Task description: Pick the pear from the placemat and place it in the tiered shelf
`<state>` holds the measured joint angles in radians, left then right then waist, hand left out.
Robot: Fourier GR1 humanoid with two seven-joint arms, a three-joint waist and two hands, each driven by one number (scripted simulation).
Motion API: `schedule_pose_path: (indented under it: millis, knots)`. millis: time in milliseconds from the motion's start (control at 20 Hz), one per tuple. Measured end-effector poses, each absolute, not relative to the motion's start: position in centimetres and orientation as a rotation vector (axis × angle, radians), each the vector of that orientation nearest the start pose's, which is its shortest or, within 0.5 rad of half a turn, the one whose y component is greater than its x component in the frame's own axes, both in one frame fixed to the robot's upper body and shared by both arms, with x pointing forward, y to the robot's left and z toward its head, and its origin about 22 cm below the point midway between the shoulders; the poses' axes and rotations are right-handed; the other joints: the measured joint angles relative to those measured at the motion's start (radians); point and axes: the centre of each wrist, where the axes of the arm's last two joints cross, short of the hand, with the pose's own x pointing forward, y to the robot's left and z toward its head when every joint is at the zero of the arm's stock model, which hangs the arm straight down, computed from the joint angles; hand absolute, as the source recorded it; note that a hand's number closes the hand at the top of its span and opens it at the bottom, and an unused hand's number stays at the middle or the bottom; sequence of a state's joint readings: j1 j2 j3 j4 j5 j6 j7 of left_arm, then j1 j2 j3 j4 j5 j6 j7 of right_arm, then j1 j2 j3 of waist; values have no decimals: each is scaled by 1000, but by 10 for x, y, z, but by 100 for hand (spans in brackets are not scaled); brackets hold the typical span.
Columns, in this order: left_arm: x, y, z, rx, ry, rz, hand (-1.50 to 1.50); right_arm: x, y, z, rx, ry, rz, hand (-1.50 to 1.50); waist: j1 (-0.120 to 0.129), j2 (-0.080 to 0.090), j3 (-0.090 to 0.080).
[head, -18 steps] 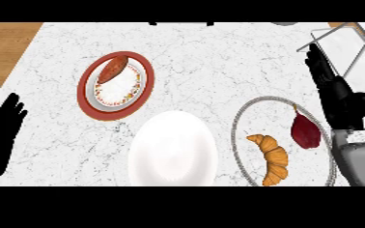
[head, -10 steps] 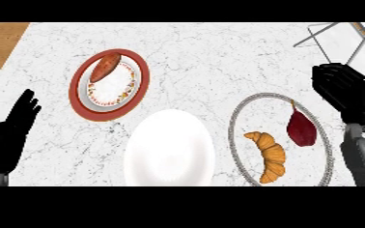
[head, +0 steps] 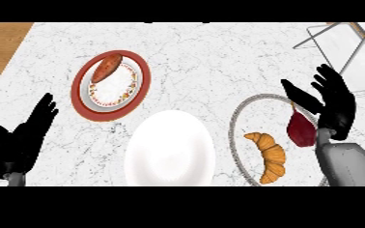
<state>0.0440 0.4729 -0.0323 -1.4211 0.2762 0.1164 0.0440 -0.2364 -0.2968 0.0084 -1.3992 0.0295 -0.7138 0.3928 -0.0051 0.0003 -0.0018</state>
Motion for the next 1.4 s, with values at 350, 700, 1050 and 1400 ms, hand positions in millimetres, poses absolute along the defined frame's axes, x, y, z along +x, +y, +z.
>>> schedule_pose_path:
  millis: [350, 700, 1050, 1400]
  knots:
    - [231, 352, 2, 270, -1330, -40, 0, 298, -298, 66, -831, -1053, -161, -150, -2, -5, -3]
    - [232, 353, 0, 260, -1330, -40, 0, 302, -308, 102, -770, -797, 182, -150, 5, -3, -1]
    - [231, 351, -4, 255, -1330, -44, 0, 307, -315, 116, -698, -643, 444, -150, 12, 0, 0]
    - [234, 355, 2, 259, -1340, -53, 0, 312, -322, 99, -676, -545, 538, -150, 12, 0, 1]
